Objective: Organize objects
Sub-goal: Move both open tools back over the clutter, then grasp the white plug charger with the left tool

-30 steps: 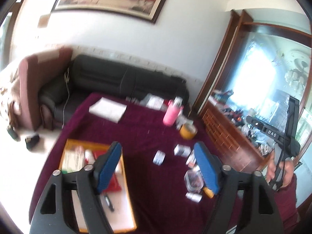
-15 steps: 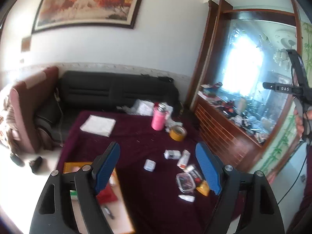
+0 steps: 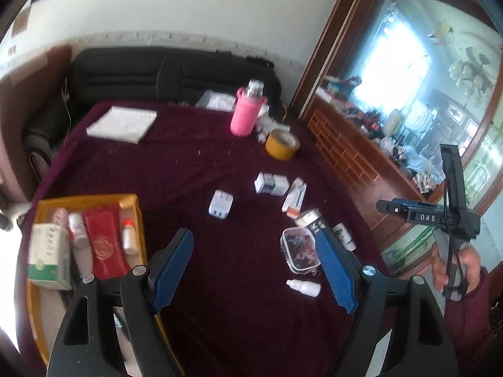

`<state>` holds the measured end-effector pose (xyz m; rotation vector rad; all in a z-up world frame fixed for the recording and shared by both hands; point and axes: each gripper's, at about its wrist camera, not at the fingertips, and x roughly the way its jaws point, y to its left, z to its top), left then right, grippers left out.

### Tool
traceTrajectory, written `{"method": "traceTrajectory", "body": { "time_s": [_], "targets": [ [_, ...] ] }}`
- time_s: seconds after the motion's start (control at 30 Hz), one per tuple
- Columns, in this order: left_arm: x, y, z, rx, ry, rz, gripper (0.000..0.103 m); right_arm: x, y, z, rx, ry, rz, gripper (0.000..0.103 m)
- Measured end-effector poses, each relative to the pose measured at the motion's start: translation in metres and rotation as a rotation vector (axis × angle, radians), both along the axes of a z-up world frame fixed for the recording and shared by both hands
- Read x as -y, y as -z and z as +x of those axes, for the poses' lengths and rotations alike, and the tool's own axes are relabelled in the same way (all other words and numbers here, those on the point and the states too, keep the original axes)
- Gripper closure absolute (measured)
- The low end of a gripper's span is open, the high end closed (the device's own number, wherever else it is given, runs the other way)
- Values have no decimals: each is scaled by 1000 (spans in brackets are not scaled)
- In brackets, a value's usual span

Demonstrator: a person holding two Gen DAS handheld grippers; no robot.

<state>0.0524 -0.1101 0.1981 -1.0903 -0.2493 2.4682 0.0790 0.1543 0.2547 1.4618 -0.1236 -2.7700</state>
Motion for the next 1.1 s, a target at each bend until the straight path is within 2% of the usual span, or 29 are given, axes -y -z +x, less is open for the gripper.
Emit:
{"method": "traceTrajectory", "body": {
  "time_s": [0.1, 0.17, 0.27, 0.33, 0.4, 0.5, 0.63, 0.73, 0.8, 0.83, 0.87, 0.97, 1.1],
  "targets": [
    [-23, 35, -36, 59, 20, -46, 28, -8, 37, -14, 19, 11, -58, 26],
    [-39, 62, -65, 64, 16, -123, 28, -12, 57, -19, 30, 5, -135, 26],
    [-57, 104, -102, 123, -25, -219, 28, -12, 82, -30, 34, 7, -210, 26],
    [-65, 129, -122, 185, -36, -230, 28, -11, 90, -36, 34, -4, -232, 26],
    [-70, 146, -136, 230, -42, -209, 28, -10, 94, -43, 28, -23, -225, 26],
    [-79, 164, -156, 242, -73, -203, 28, -13, 94, -53, 21, -29, -204, 26],
    [-90, 180, -176, 244, -111, -241, 28, -24, 95, -66, 22, -17, -213, 26],
    [-102, 184, -178, 242, -111, -312, 29, -32, 95, -69, 11, -3, -217, 26],
    [-105, 180, -174, 218, -97, -332, 67, -39, 93, -71, 6, 9, -221, 26],
    [-106, 179, -173, 228, -84, -324, 69, -45, 92, -72, 2, 24, -226, 26],
    [-102, 176, -170, 242, -79, -281, 69, -48, 93, -76, 2, 30, -229, 26],
    [-92, 160, -159, 222, -84, -222, 69, -56, 94, -88, 11, 48, -235, 26],
    [-73, 136, -135, 222, -74, -98, 69, -54, 100, -109, 33, 34, -241, 26]
  ]
}}
